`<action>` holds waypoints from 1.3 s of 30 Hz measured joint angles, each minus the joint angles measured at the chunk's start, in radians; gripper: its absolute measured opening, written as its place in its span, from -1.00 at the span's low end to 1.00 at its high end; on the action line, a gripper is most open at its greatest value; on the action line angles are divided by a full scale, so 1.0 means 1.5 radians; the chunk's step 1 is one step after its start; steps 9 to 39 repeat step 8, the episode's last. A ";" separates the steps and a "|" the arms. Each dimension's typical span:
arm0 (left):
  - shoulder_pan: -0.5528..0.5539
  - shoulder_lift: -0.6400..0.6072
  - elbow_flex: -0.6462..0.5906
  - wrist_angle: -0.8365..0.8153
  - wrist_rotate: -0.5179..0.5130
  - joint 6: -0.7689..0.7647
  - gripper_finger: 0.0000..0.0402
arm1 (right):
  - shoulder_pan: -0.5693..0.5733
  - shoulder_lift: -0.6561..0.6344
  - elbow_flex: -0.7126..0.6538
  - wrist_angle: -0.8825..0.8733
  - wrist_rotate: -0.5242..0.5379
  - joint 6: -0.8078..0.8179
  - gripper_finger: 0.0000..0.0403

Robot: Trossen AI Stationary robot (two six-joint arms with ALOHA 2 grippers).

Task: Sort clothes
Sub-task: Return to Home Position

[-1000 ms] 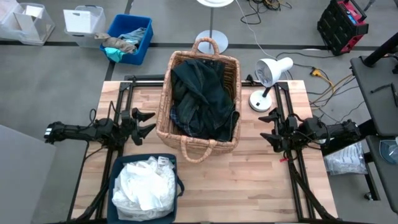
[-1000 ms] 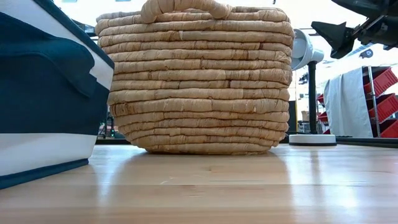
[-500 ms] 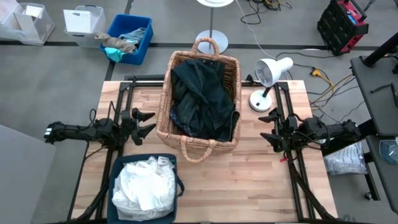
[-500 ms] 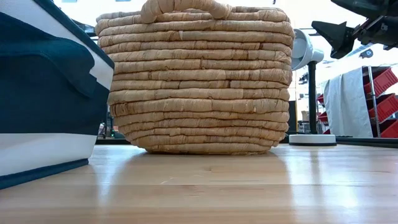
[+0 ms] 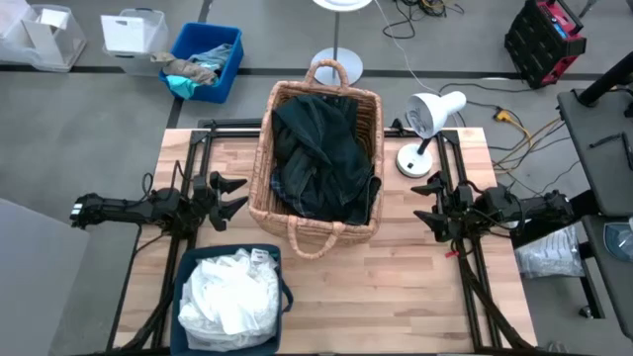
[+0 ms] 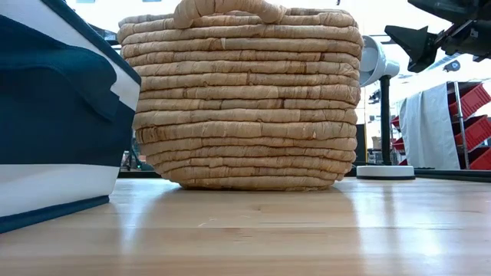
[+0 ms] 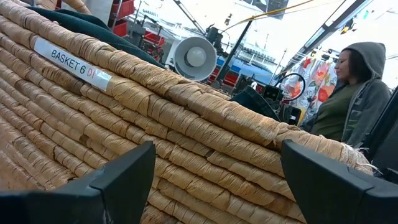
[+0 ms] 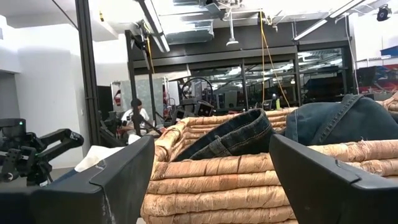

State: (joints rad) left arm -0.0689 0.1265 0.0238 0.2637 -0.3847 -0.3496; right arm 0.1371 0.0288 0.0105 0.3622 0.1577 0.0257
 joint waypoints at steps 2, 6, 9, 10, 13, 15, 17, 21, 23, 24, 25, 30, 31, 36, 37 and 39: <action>0.000 0.000 0.000 0.000 0.000 0.000 0.60 | 0.000 0.000 0.000 0.000 0.000 0.000 0.54; 0.000 0.000 0.000 0.000 0.000 0.000 0.60 | 0.000 0.000 0.000 0.000 0.000 0.000 0.58; 0.000 0.000 0.000 0.000 0.000 0.000 0.60 | 0.000 0.000 0.000 0.000 0.000 0.000 0.61; 0.000 0.000 0.000 0.000 0.000 0.000 0.60 | 0.000 0.000 0.000 0.000 0.000 0.000 0.61; 0.000 0.000 0.000 0.000 0.000 0.000 0.60 | 0.000 0.000 0.000 0.000 0.000 0.000 0.61; 0.000 0.000 0.000 0.000 0.000 0.000 0.60 | 0.000 0.000 0.000 0.000 0.000 0.000 0.61; 0.000 0.000 0.000 0.000 0.000 0.000 0.60 | 0.000 0.000 0.000 0.000 0.000 0.000 0.61; 0.000 0.000 0.000 0.000 0.000 0.000 0.60 | 0.000 0.000 0.000 0.000 0.000 0.000 0.61; 0.000 0.000 0.000 0.000 0.000 0.000 0.60 | 0.000 0.000 0.000 0.000 0.000 0.000 0.61; 0.000 0.000 0.000 0.000 0.000 0.000 0.60 | 0.000 0.000 0.000 0.000 0.000 0.000 0.61; 0.000 0.000 0.000 0.000 0.000 0.000 0.60 | 0.000 0.000 0.000 0.000 0.000 0.000 0.61; 0.000 0.000 0.000 0.000 0.000 0.000 0.60 | 0.000 0.000 0.000 0.000 0.000 0.000 0.61; 0.000 0.000 0.000 0.000 0.000 0.000 0.60 | 0.000 0.000 0.000 0.000 0.000 0.000 0.61; 0.000 0.000 0.000 0.000 0.000 0.000 0.60 | 0.000 0.000 0.000 0.000 0.000 0.000 0.61; 0.000 0.000 0.000 0.000 0.000 0.000 0.60 | 0.000 0.000 0.000 0.000 0.000 0.000 0.61; 0.000 0.000 0.000 0.000 0.000 0.000 0.60 | 0.000 0.000 0.000 0.000 0.000 0.000 0.61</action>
